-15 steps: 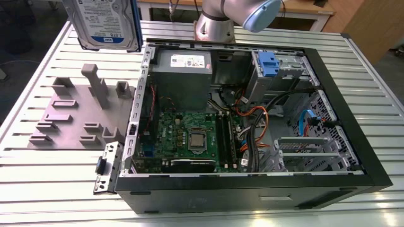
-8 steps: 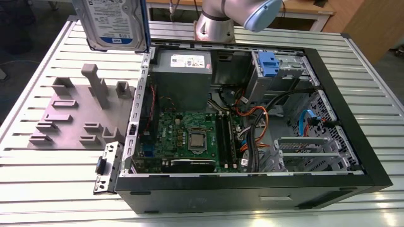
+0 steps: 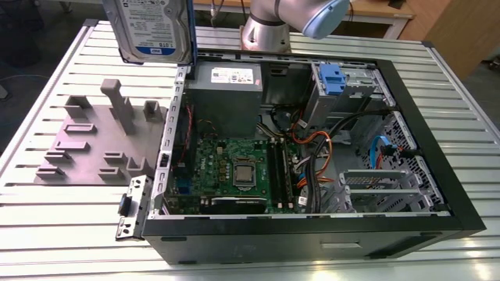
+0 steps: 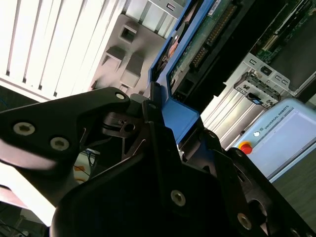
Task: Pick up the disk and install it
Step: 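Pick up the disk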
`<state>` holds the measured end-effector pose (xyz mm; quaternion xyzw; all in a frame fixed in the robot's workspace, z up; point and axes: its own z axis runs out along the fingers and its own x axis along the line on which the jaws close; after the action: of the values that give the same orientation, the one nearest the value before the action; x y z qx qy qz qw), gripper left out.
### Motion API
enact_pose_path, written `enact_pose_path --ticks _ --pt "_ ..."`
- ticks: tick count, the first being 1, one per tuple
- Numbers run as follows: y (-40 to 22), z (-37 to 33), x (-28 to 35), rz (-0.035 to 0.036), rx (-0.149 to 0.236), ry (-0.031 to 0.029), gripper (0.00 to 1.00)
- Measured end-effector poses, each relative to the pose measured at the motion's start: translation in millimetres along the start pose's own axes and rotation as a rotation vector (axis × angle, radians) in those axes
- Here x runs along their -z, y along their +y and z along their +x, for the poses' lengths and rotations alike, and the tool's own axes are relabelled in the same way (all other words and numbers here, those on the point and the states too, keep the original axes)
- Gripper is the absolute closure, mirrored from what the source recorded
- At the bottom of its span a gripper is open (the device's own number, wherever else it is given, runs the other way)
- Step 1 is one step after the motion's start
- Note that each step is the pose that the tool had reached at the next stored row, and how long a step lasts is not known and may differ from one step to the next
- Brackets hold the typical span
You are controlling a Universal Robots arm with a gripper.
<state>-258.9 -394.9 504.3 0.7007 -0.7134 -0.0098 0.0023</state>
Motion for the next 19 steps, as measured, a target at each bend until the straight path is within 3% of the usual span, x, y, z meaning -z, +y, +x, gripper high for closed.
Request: enact_pose_path --ticks 8,19 --pt "-0.2 0.7 0.0 0.0000 0.000 0.0000 0.64" --pt "-2.1 9.0 -0.3 0.0001 0.000 0.0002 0.64"
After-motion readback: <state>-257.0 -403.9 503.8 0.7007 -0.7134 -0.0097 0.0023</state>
